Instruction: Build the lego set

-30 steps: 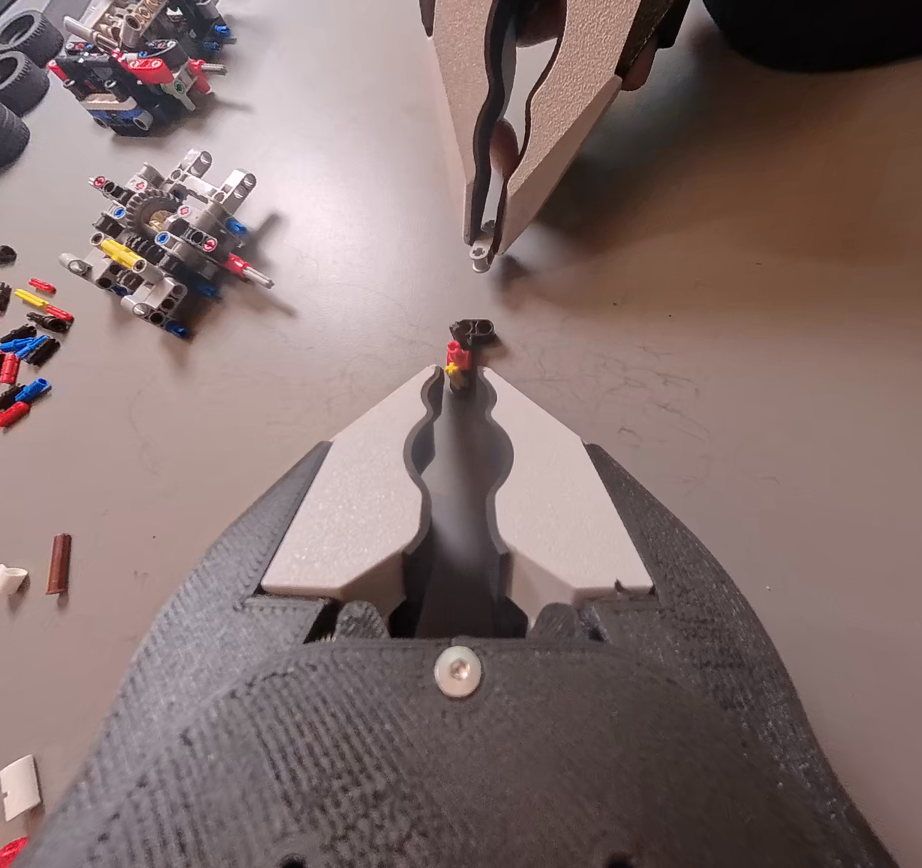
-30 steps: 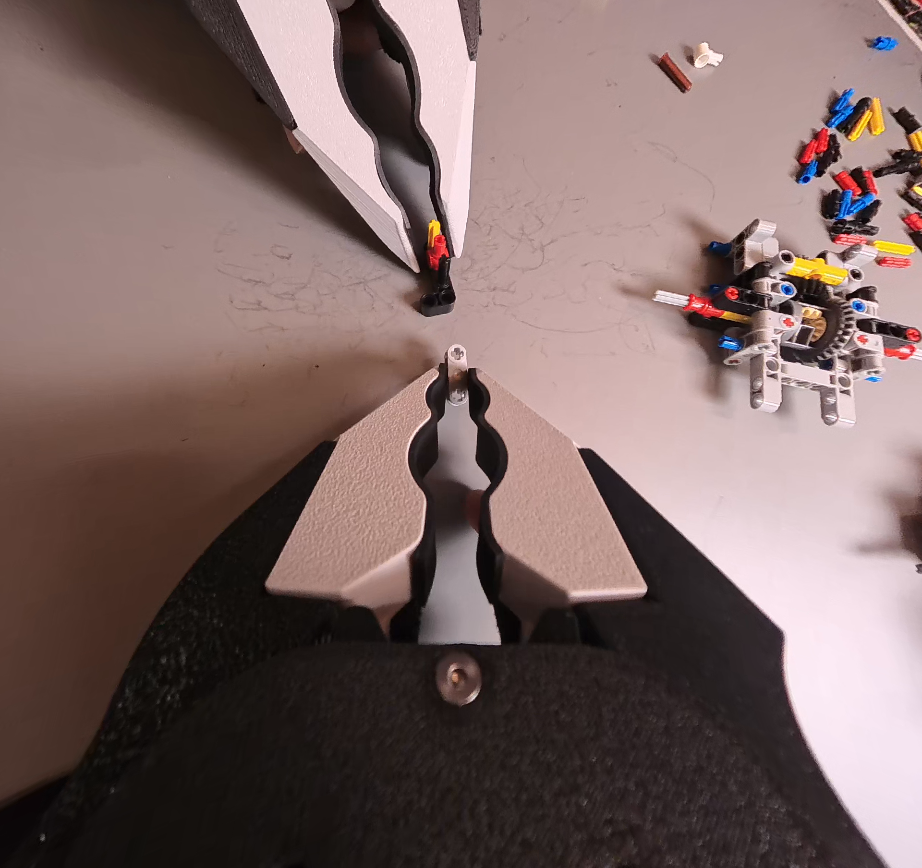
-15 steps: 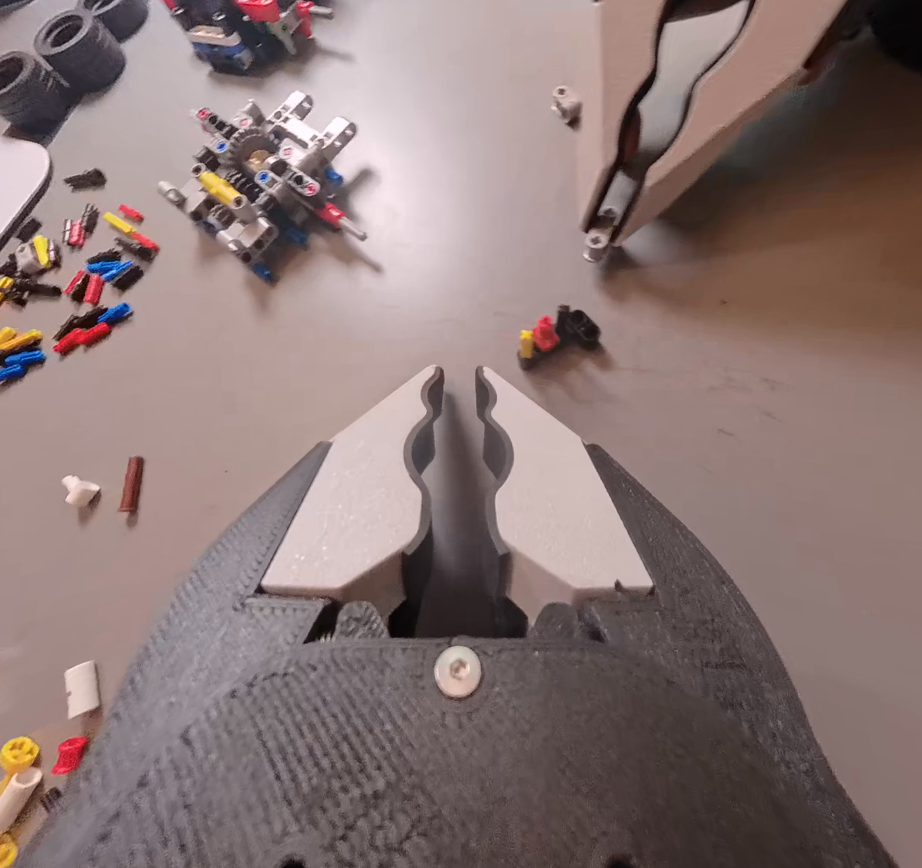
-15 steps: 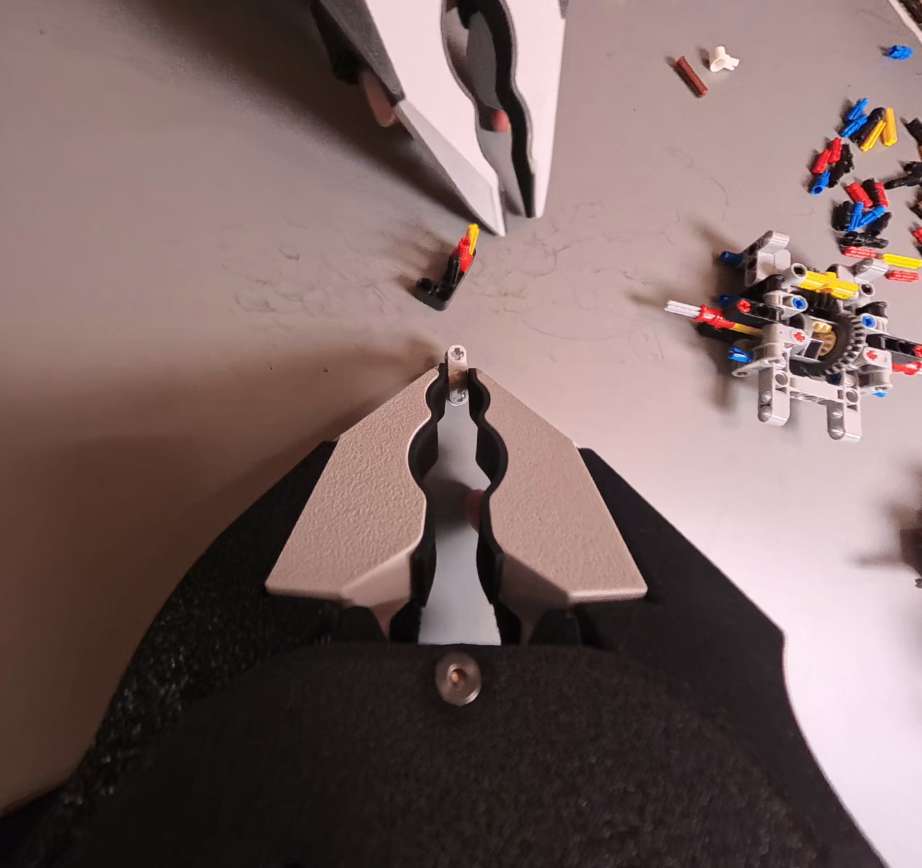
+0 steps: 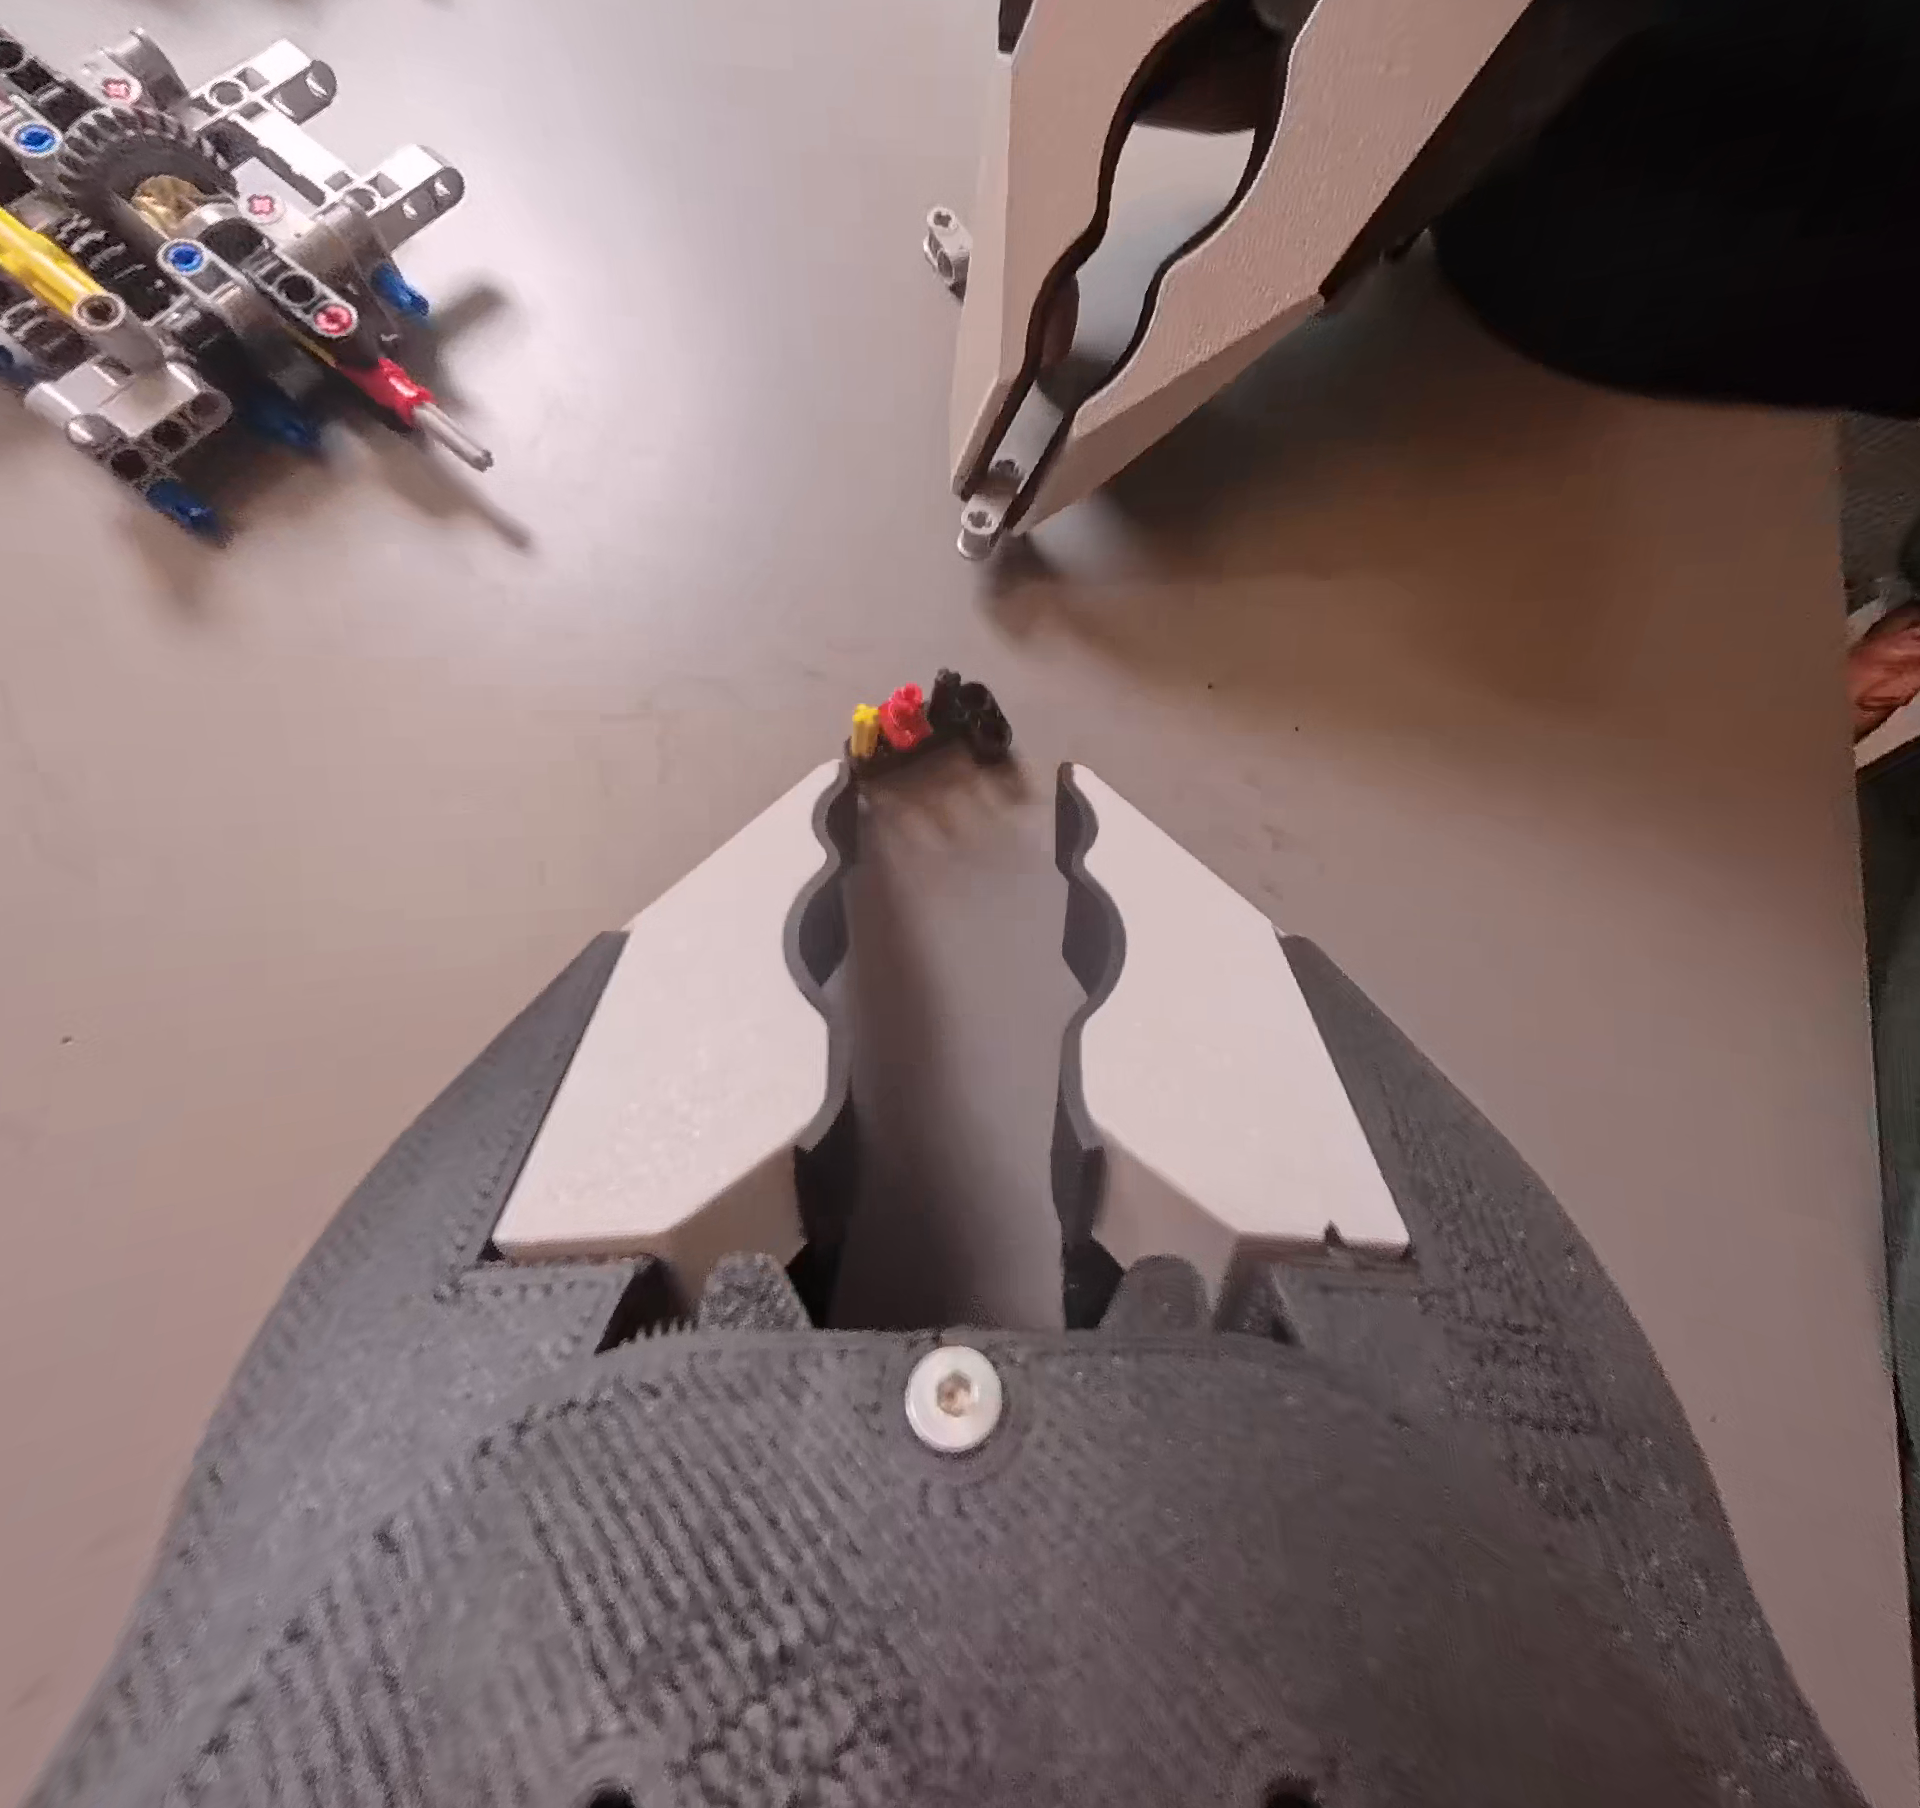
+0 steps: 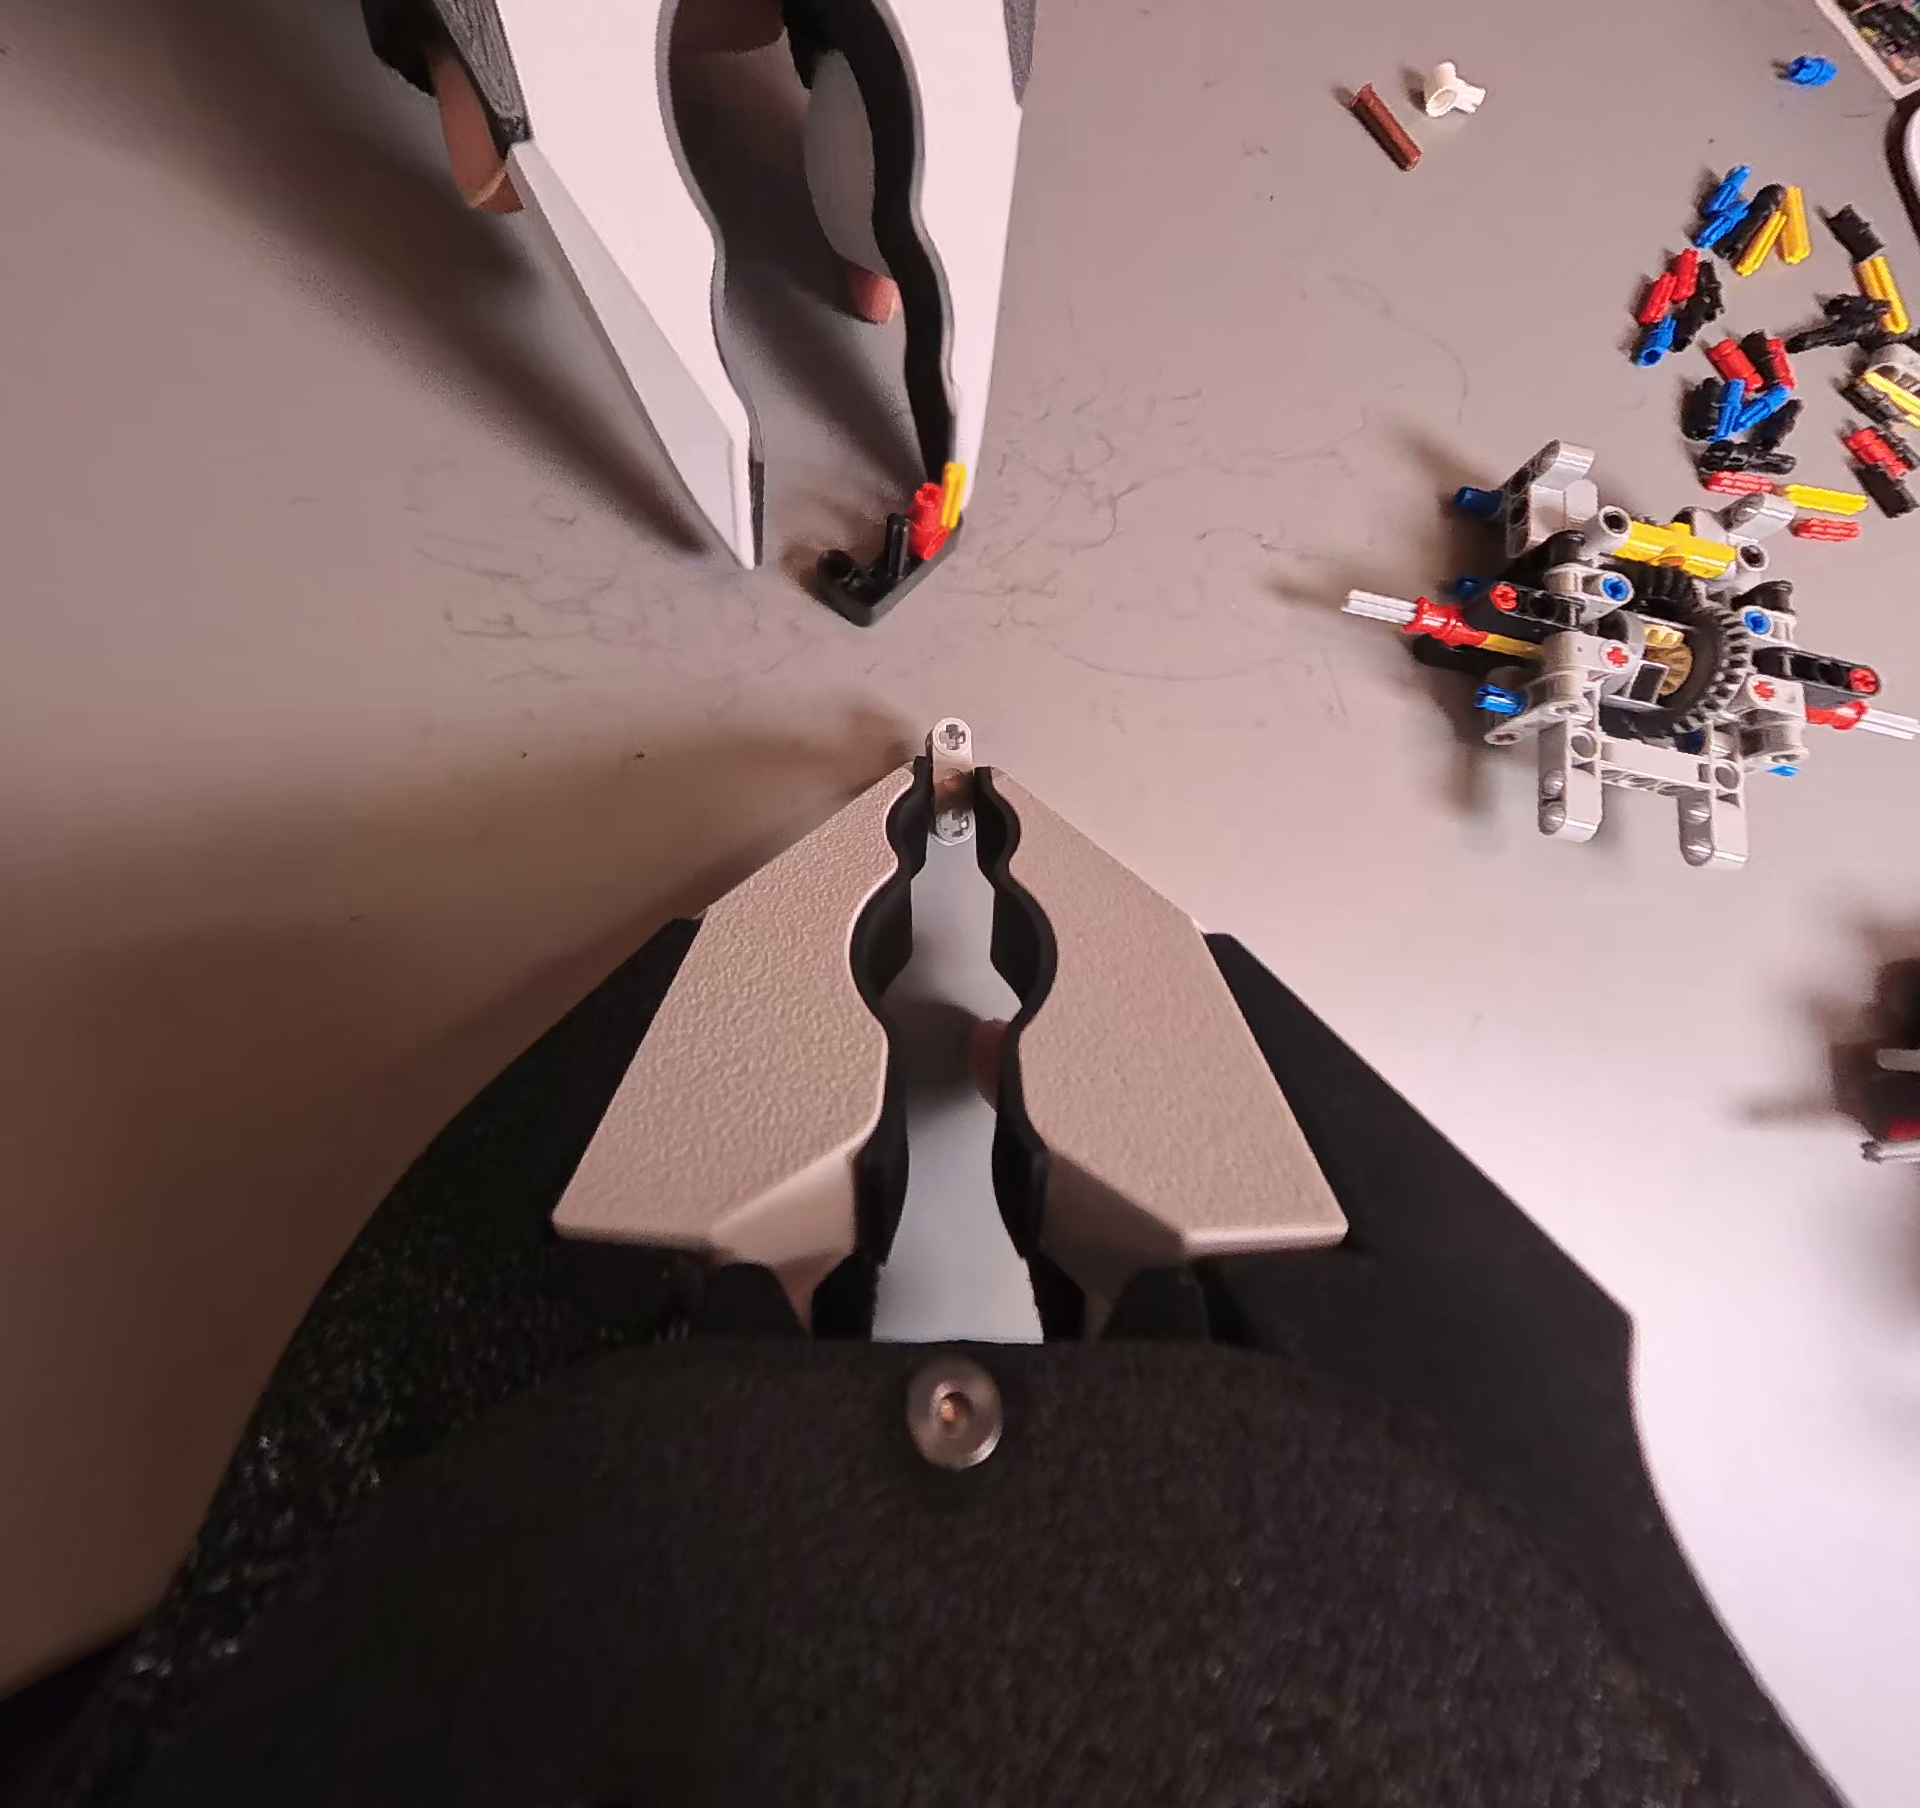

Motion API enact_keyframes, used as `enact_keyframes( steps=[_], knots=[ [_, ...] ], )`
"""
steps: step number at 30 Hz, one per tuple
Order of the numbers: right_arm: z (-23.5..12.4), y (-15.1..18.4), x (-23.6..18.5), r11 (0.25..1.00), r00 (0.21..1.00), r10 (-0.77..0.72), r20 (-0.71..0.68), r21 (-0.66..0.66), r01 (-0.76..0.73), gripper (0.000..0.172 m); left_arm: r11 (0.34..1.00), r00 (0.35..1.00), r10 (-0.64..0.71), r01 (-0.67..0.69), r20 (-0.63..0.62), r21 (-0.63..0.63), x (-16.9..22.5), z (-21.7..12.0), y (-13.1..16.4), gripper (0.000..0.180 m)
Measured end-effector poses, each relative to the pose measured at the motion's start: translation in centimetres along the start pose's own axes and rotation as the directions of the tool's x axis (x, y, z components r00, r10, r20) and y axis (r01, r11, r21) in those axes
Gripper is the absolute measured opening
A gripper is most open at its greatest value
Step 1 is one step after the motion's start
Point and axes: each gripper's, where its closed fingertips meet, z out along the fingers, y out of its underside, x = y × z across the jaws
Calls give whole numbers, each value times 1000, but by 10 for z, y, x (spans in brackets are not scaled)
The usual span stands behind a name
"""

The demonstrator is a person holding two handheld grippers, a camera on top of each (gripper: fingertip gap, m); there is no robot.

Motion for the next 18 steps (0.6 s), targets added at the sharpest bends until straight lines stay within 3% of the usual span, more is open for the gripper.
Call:
enact_keyframes(
  steps=[1,6,10,13,18],
  knots=[
    [0,0,0,1000,1000,0,-2,-1,0,6,1000,1000,0,0,2,3,0,3,-2,41],
    [0,1,1,1000,1000,2,-4,-1,-2,7,997,997,80,-80,22,-17,5,17,-9,43],
    [-2,1,1,1000,1000,1,0,8,-1,6,984,983,179,-178,41,-28,9,20,-11,30],
    [-4,-3,-1,999,1000,5,17,34,-5,6,972,970,236,-234,63,-27,7,16,-9,30],
    [-3,-5,-4,999,999,6,35,46,-8,6,977,975,212,-211,64,-25,1,9,-4,21]
  ],
)
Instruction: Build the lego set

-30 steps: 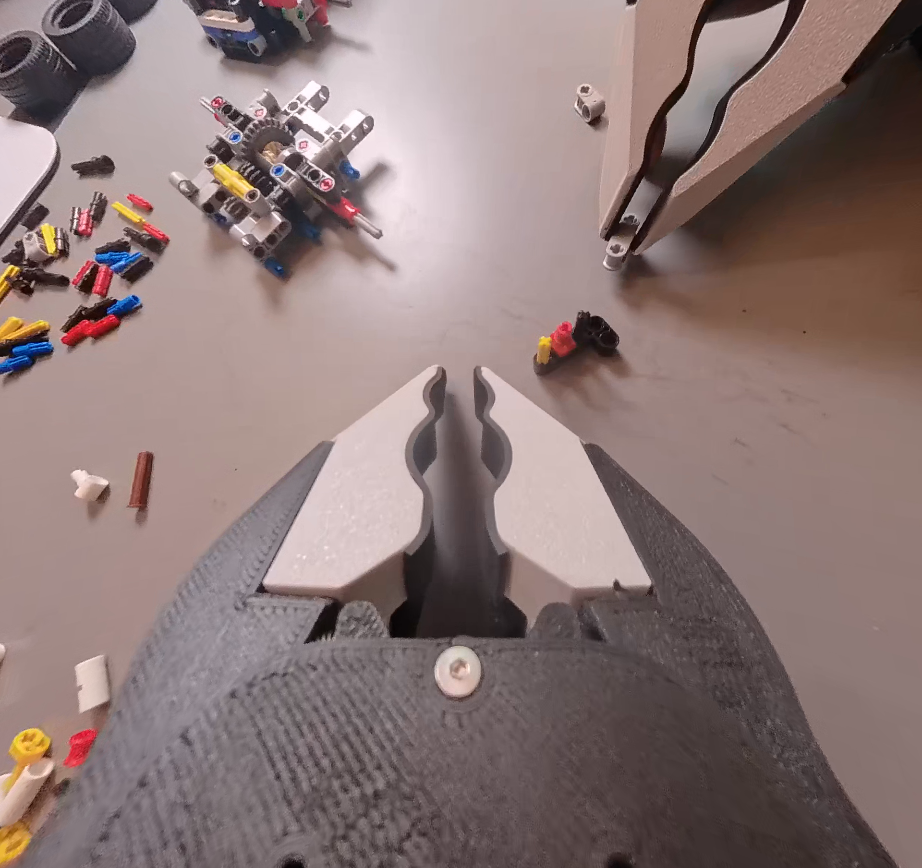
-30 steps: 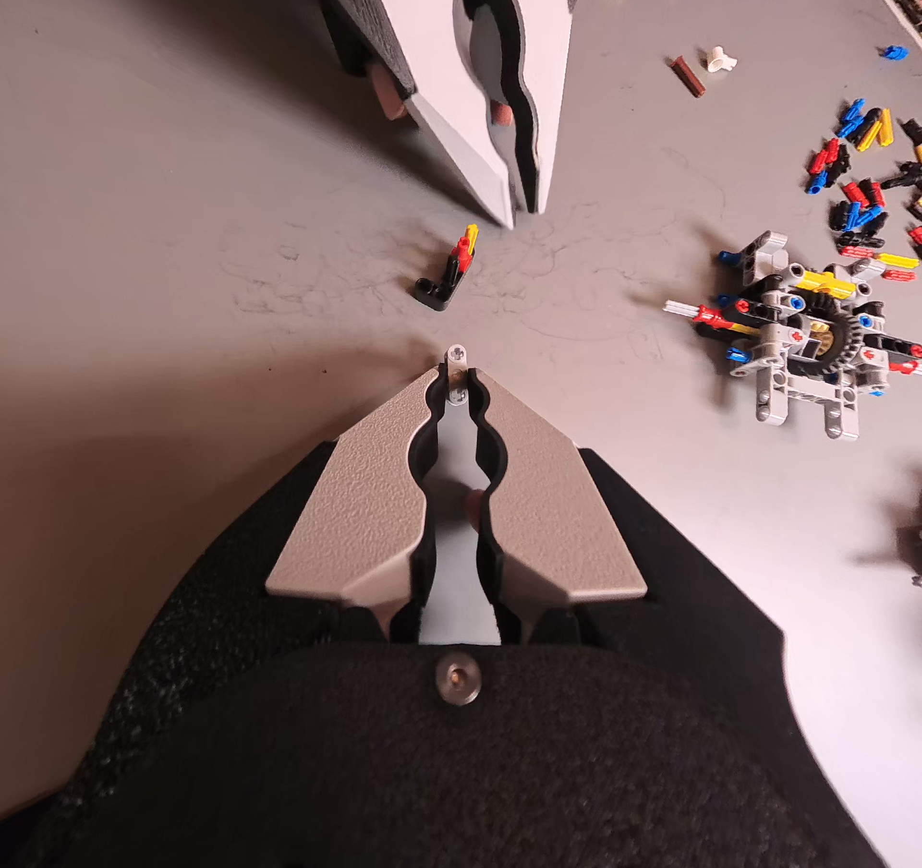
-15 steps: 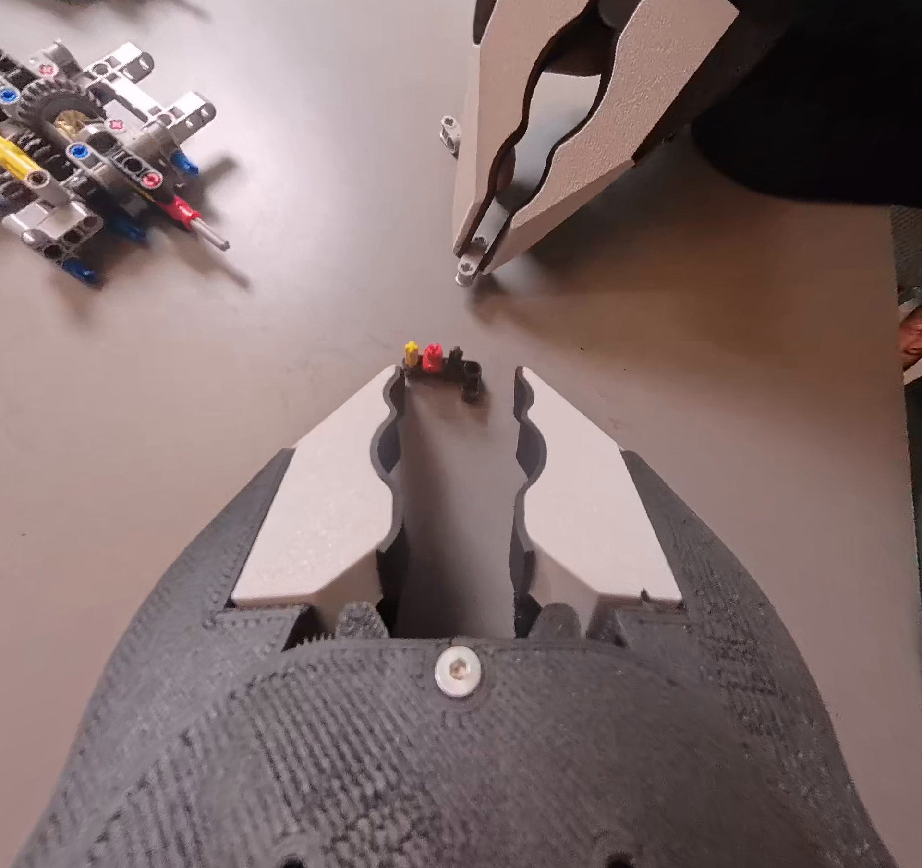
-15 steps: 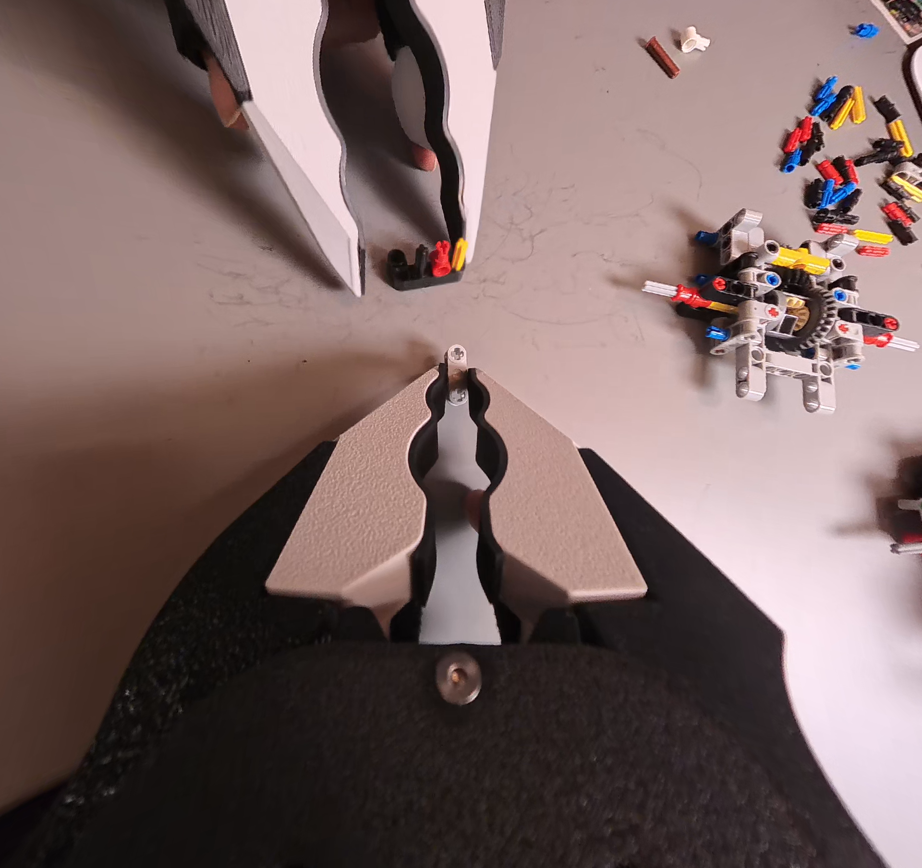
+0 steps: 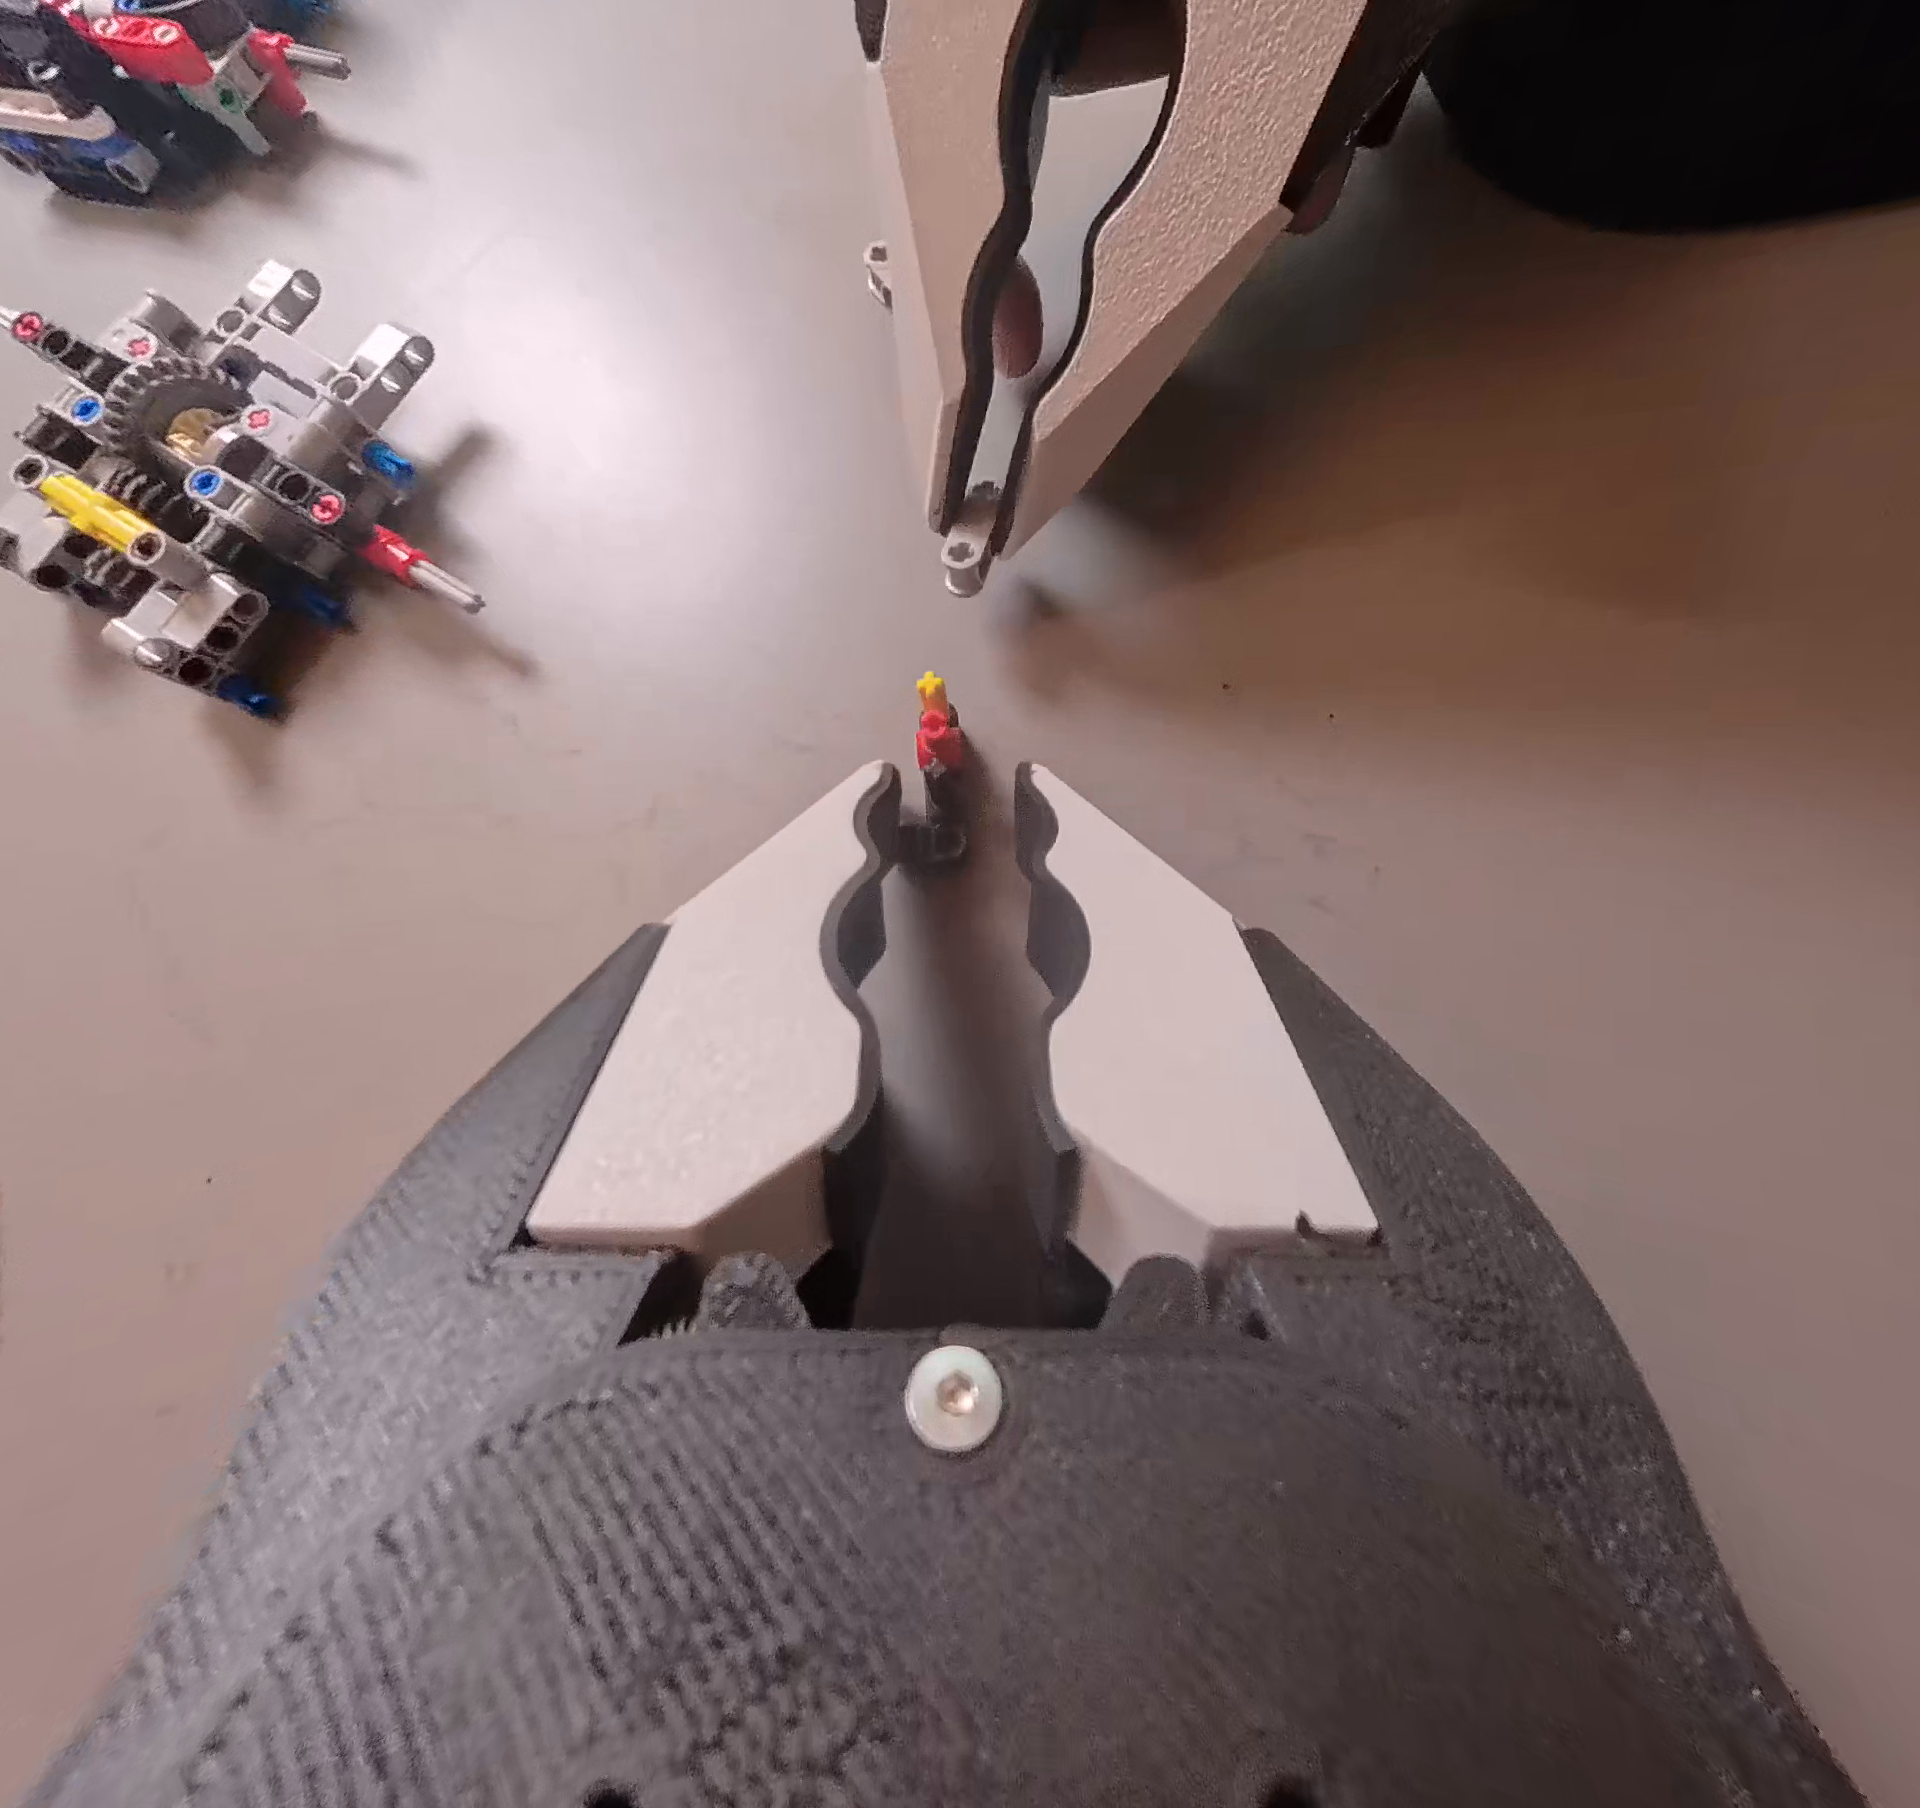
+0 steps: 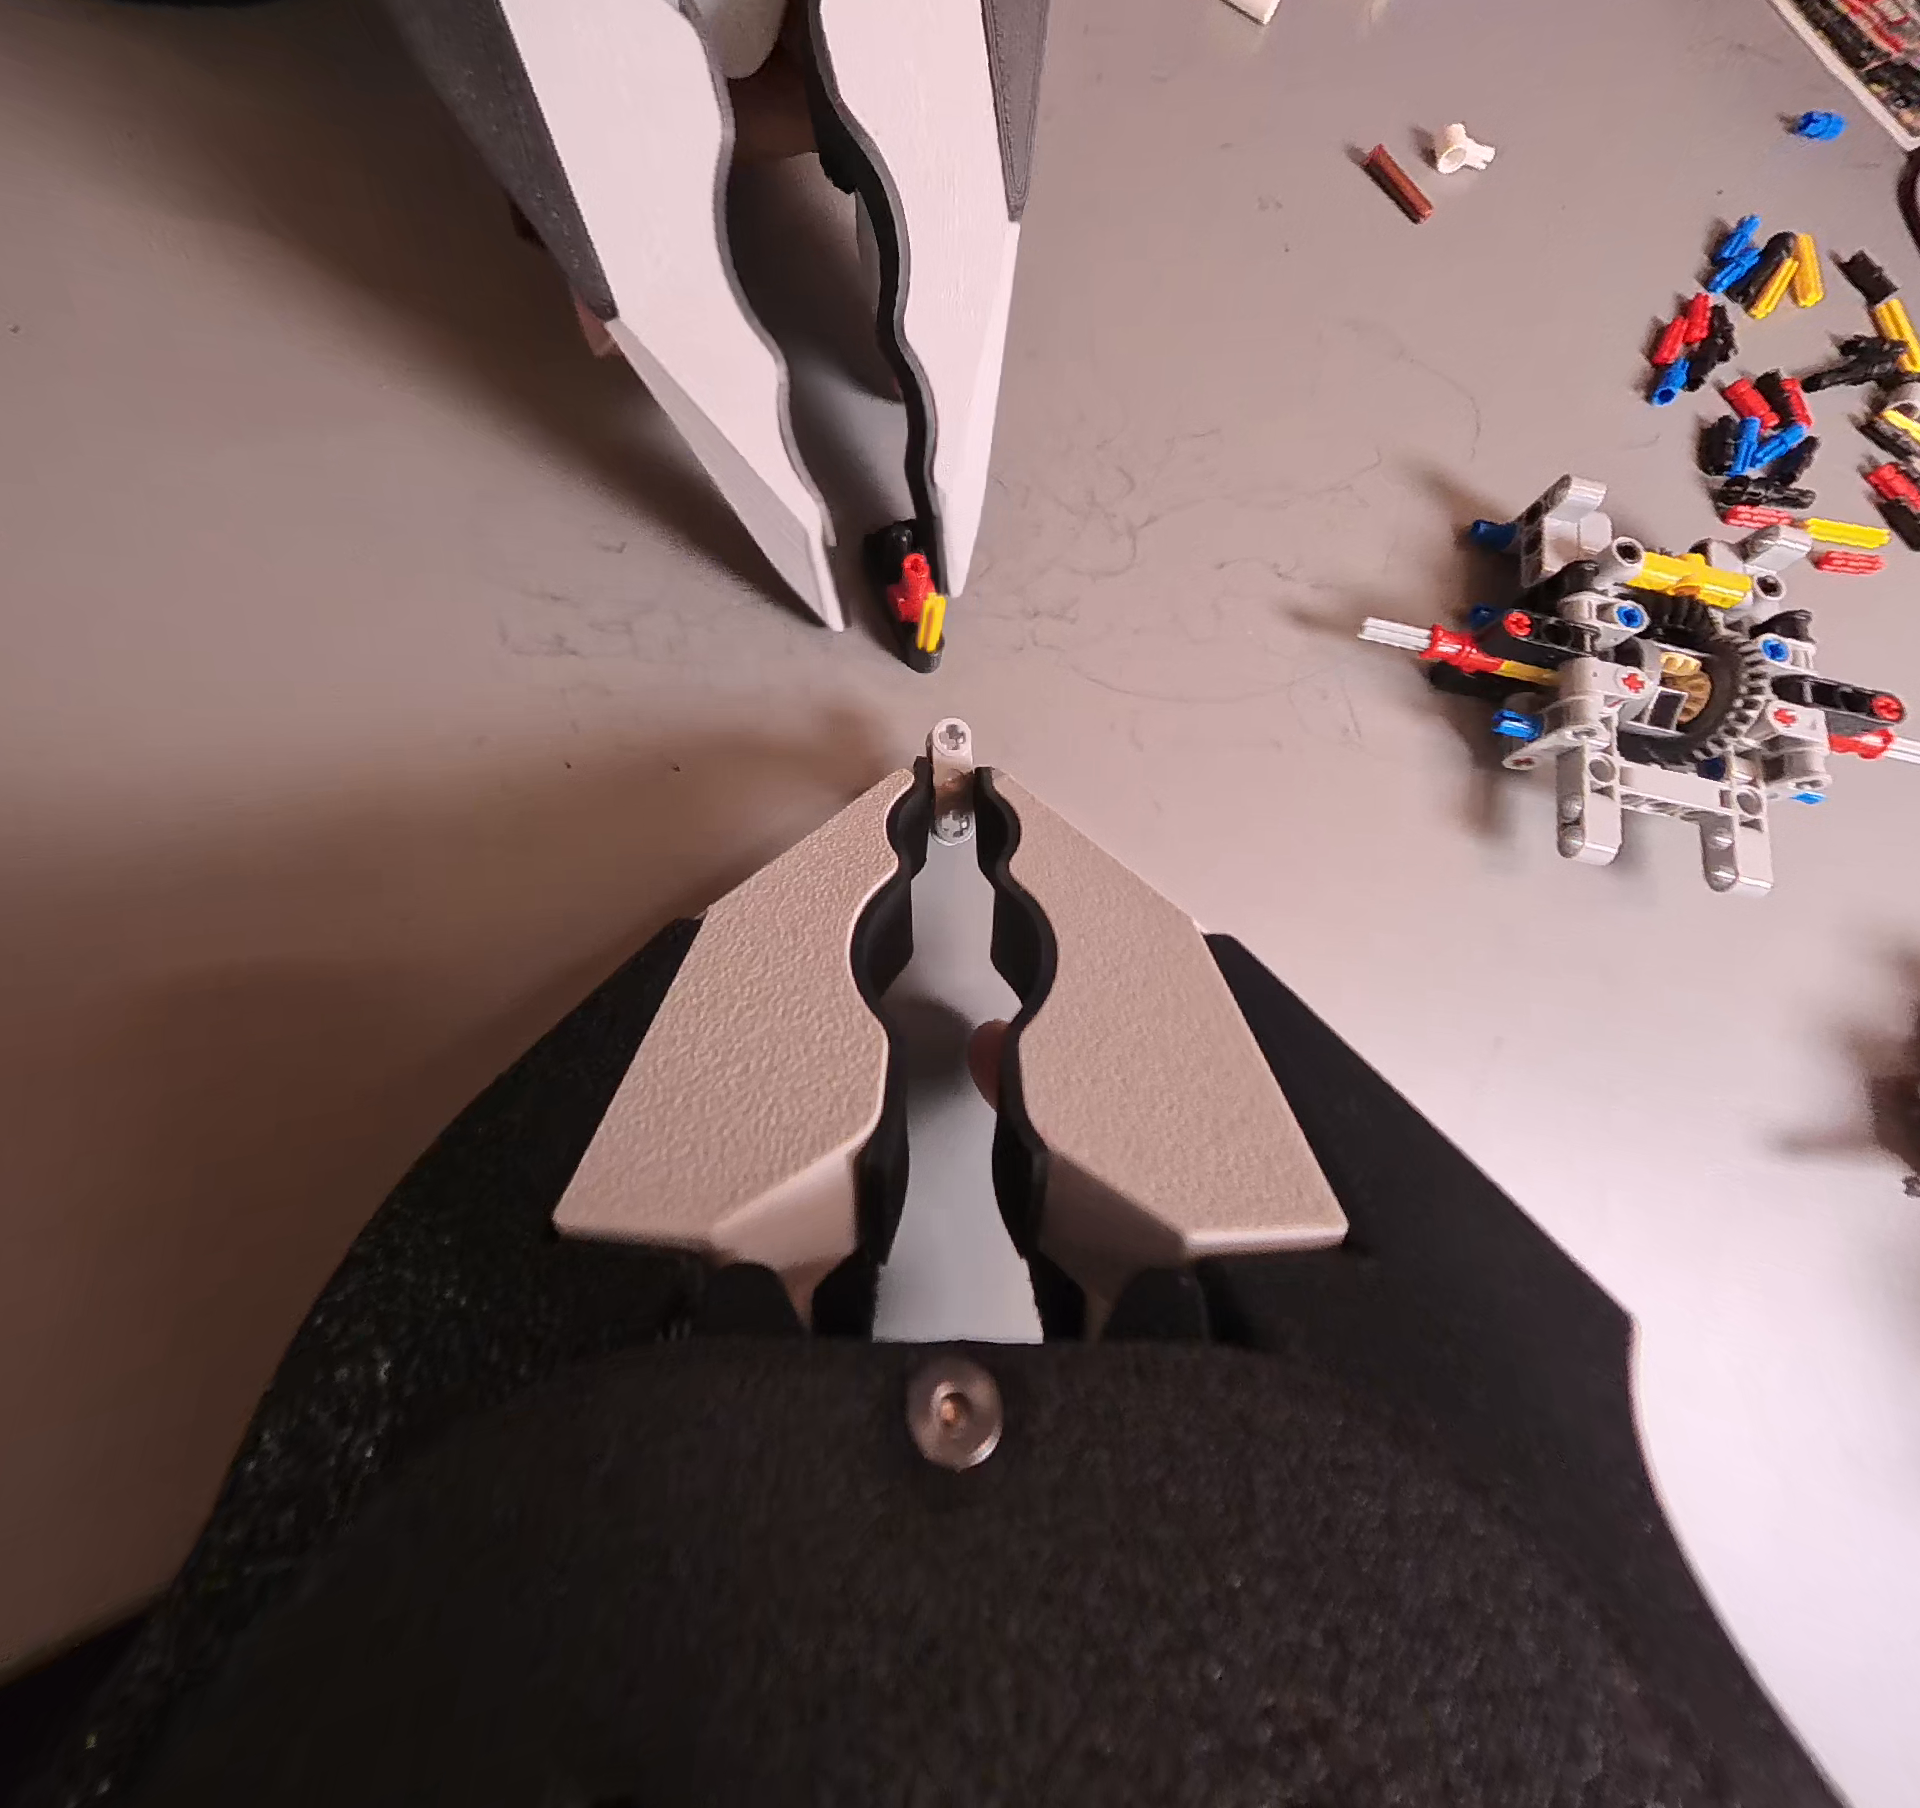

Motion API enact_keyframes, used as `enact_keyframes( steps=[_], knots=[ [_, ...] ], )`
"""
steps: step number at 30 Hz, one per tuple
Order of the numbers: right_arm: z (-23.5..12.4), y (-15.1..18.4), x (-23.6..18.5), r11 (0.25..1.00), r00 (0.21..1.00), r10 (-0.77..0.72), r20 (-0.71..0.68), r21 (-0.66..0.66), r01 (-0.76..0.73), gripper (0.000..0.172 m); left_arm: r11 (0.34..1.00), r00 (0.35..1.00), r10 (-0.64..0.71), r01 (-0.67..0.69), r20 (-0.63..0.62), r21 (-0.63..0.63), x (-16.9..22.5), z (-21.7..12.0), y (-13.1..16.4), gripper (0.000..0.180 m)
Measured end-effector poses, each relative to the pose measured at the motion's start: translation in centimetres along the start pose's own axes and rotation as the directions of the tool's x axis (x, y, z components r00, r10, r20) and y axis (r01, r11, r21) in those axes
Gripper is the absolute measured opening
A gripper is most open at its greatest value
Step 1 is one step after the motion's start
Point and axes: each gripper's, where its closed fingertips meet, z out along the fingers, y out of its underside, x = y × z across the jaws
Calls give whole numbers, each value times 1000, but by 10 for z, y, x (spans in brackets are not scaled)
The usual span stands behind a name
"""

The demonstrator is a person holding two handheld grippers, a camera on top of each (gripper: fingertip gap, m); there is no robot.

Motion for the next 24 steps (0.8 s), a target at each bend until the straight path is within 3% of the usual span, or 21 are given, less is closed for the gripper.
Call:
enact_keyframes(
  steps=[4,24],
  knots=[
    [2,-1,-5,1000,1000,-9,19,-1,9,6,1000,1000,4,-4,-16,8,2,2,-1,6],
    [4,10,-15,985,994,-106,23,-132,108,7,1000,999,13,-12,-45,22,8,1,0,12]
  ],
)
